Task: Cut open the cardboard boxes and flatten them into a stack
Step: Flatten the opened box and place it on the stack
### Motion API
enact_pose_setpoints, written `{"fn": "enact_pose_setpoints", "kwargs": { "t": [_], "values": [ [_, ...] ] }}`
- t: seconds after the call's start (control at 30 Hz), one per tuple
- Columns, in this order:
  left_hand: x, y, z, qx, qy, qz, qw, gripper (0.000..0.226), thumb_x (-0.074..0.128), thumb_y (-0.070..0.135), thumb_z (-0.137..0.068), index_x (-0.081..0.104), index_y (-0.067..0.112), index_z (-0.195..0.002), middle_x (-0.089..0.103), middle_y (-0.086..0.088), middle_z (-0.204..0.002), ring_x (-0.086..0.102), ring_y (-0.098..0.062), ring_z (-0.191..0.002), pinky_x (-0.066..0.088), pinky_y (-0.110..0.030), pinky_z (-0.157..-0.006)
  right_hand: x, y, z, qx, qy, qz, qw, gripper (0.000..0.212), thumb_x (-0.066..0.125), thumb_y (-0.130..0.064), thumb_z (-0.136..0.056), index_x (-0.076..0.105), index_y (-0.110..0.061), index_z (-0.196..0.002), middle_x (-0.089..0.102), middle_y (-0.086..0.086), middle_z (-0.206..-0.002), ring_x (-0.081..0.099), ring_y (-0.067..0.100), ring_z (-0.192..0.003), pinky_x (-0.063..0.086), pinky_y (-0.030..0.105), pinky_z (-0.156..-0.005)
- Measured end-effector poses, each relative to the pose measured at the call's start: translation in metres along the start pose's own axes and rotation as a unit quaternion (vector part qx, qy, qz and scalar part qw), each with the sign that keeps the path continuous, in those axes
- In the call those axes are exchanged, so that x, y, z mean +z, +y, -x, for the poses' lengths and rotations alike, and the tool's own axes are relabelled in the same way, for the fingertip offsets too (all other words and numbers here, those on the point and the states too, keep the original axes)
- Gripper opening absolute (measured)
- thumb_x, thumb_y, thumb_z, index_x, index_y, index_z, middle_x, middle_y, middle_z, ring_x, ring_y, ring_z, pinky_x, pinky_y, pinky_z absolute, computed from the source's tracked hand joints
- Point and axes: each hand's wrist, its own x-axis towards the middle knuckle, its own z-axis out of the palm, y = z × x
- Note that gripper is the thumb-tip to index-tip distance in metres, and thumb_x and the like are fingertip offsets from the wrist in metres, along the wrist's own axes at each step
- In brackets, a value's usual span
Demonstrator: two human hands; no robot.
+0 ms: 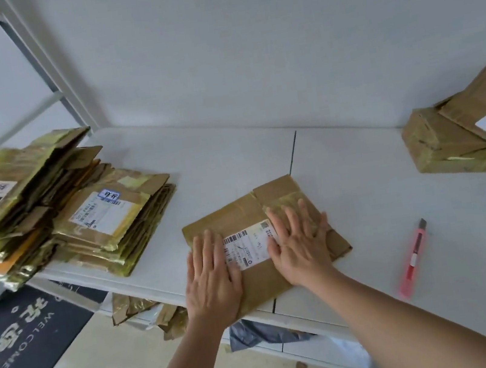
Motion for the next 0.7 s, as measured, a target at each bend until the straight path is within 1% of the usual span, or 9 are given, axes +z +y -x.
{"fn": "enact_pose_setpoints", "kwargs": {
  "t": [0.03, 0.07, 0.13, 0.23, 0.4, 0.5, 0.53, 0.63, 0.7],
  "values": [
    [0.001, -0.003, -0.002, -0.003, -0.019, -0.005, 1.0, 0.073, 0.003, 0.052, -0.094, 0.007, 0.02, -0.159, -0.003, -0.001, -0.166, -0.011, -0.019, -0.152, -0.01, -0.033, -0.122, 0.001, 0.001, -0.001, 0.001, 0.001, -0.001, 1.0, 0.06, 0.021, -0.05, -0.102, -0.002, -0.036, -0.156, 0.003, 0.002, -0.164, -0.016, 0.033, -0.15, -0.017, 0.063, -0.113],
    [0.002, -0.005, -0.004, -0.007, -0.035, -0.005, 0.999, 0.076, -0.004, 0.056, -0.09, -0.003, 0.022, -0.158, -0.013, 0.002, -0.164, -0.021, -0.017, -0.149, -0.016, -0.031, -0.12, 0.001, 0.001, -0.003, 0.002, -0.001, 0.0, 1.0, 0.061, 0.02, -0.052, -0.101, -0.002, -0.035, -0.156, 0.002, 0.002, -0.164, -0.016, 0.032, -0.15, -0.016, 0.063, -0.113],
    [0.002, -0.005, -0.005, -0.005, -0.051, -0.011, 0.999, 0.08, -0.011, 0.06, -0.086, -0.01, 0.023, -0.157, -0.02, 0.002, -0.163, -0.026, -0.016, -0.147, -0.019, -0.031, -0.118, -0.001, 0.002, -0.005, 0.001, -0.018, 0.006, 1.0, 0.061, 0.019, -0.053, -0.101, 0.003, -0.034, -0.156, 0.002, 0.001, -0.163, -0.013, 0.032, -0.151, -0.011, 0.065, -0.115],
    [0.003, -0.005, -0.007, -0.014, -0.066, -0.019, 0.998, 0.084, -0.014, 0.062, -0.083, -0.012, 0.022, -0.157, -0.021, 0.001, -0.163, -0.027, -0.018, -0.147, -0.019, -0.031, -0.117, -0.005, 0.002, -0.004, -0.002, -0.035, 0.004, 0.999, 0.06, 0.02, -0.053, -0.102, 0.007, -0.032, -0.156, 0.005, 0.0, -0.164, -0.01, 0.031, -0.151, -0.009, 0.066, -0.115],
    [0.002, 0.001, -0.008, -0.039, -0.087, -0.014, 0.995, 0.086, -0.014, 0.063, -0.084, -0.011, 0.018, -0.157, -0.021, -0.003, -0.162, -0.026, -0.021, -0.148, -0.015, -0.034, -0.119, -0.01, 0.002, -0.013, -0.002, -0.079, 0.02, 0.997, 0.058, 0.015, -0.049, -0.103, 0.002, -0.031, -0.157, 0.001, 0.0, -0.165, -0.015, 0.032, -0.15, -0.01, 0.066, -0.115],
    [-0.002, 0.007, -0.009, -0.057, -0.107, -0.016, 0.993, 0.071, 0.003, 0.056, -0.1, -0.011, 0.015, -0.157, -0.021, -0.007, -0.163, -0.025, -0.024, -0.148, -0.012, -0.037, -0.121, -0.012, -0.002, -0.017, 0.0, -0.09, 0.029, 0.996, 0.057, 0.012, -0.047, -0.104, -0.002, -0.03, -0.157, -0.004, -0.001, -0.165, -0.018, 0.032, -0.15, -0.01, 0.066, -0.115],
    [-0.005, 0.01, -0.01, -0.06, -0.118, -0.02, 0.991, 0.069, 0.007, 0.053, -0.103, -0.012, 0.014, -0.156, -0.021, -0.008, -0.163, -0.025, -0.025, -0.148, -0.012, -0.038, -0.122, -0.012, -0.005, -0.016, 0.005, -0.093, 0.027, 0.995, 0.057, 0.011, -0.046, -0.105, -0.004, -0.029, -0.157, -0.008, -0.001, -0.165, -0.019, 0.032, -0.149, -0.01, 0.065, -0.115],
    [-0.012, 0.012, -0.012, -0.065, -0.147, -0.017, 0.987, 0.069, 0.011, 0.05, -0.104, -0.012, 0.012, -0.156, -0.02, -0.011, -0.163, -0.022, -0.028, -0.149, -0.008, -0.041, -0.123, -0.015, -0.011, 0.003, 0.013, -0.106, 0.019, 0.994, 0.057, 0.012, -0.045, -0.105, -0.009, -0.029, -0.157, -0.02, -0.001, -0.164, -0.024, 0.03, -0.148, -0.01, 0.064, -0.116],
    [-0.017, 0.015, -0.012, -0.078, -0.157, -0.009, 0.985, 0.07, 0.016, 0.05, -0.104, -0.004, 0.01, -0.158, -0.011, -0.012, -0.165, -0.013, -0.031, -0.151, -0.002, -0.042, -0.124, -0.014, -0.01, 0.029, 0.026, -0.093, 0.002, 0.995, 0.057, 0.017, -0.049, -0.105, -0.004, -0.037, -0.156, -0.02, 0.002, -0.163, -0.021, 0.033, -0.149, -0.01, 0.062, -0.116]
  ]
}}
